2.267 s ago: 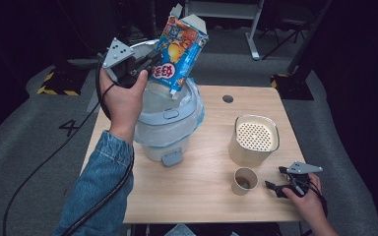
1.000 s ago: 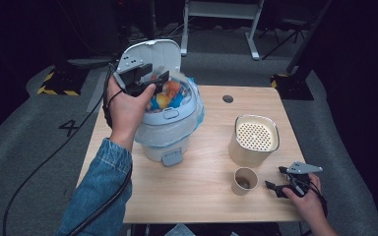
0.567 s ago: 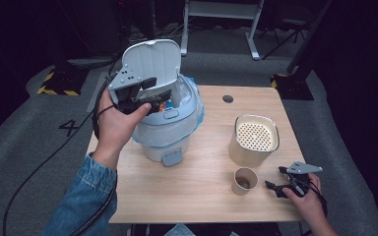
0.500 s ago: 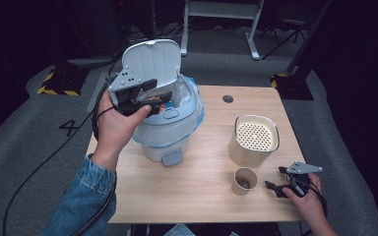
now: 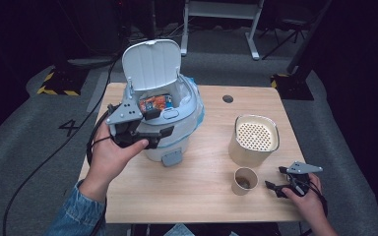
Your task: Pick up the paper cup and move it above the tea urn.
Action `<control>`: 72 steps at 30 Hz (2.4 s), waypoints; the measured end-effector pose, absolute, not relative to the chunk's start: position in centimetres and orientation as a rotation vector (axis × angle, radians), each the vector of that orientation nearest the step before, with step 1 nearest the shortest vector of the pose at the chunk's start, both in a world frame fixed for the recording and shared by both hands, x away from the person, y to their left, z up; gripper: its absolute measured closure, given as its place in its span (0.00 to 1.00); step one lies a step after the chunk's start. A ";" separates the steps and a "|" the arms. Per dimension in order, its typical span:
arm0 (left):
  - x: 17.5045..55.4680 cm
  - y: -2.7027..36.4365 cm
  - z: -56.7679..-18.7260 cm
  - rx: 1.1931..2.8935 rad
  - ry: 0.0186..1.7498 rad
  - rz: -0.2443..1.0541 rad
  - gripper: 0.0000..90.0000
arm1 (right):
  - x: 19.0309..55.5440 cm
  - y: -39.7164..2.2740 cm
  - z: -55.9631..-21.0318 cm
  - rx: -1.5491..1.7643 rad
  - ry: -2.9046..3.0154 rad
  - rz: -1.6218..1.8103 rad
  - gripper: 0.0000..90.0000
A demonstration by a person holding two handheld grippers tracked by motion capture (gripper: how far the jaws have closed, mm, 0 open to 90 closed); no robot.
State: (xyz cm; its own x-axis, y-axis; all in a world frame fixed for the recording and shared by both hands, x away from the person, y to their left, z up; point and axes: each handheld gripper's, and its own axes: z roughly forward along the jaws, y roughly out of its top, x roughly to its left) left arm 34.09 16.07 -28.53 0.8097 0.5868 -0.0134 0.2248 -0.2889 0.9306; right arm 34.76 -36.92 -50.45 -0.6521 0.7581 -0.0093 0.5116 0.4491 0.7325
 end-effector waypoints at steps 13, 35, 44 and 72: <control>31.6 16.4 -34.8 1.944 0.588 0.310 0.36 | 34.0 -36.8 -50.3 1.084 2.362 1.043 0.23; 31.8 17.0 -42.1 2.038 0.712 0.194 0.37 | 31.8 -35.3 -48.9 0.948 2.442 1.160 0.25; 32.3 17.0 -45.8 2.079 0.770 0.145 0.37 | 31.2 -34.3 -48.3 0.890 2.458 1.201 0.21; 33.6 16.0 -50.4 2.229 0.822 0.274 0.24 | 31.0 -28.9 -48.7 0.787 2.452 1.335 0.18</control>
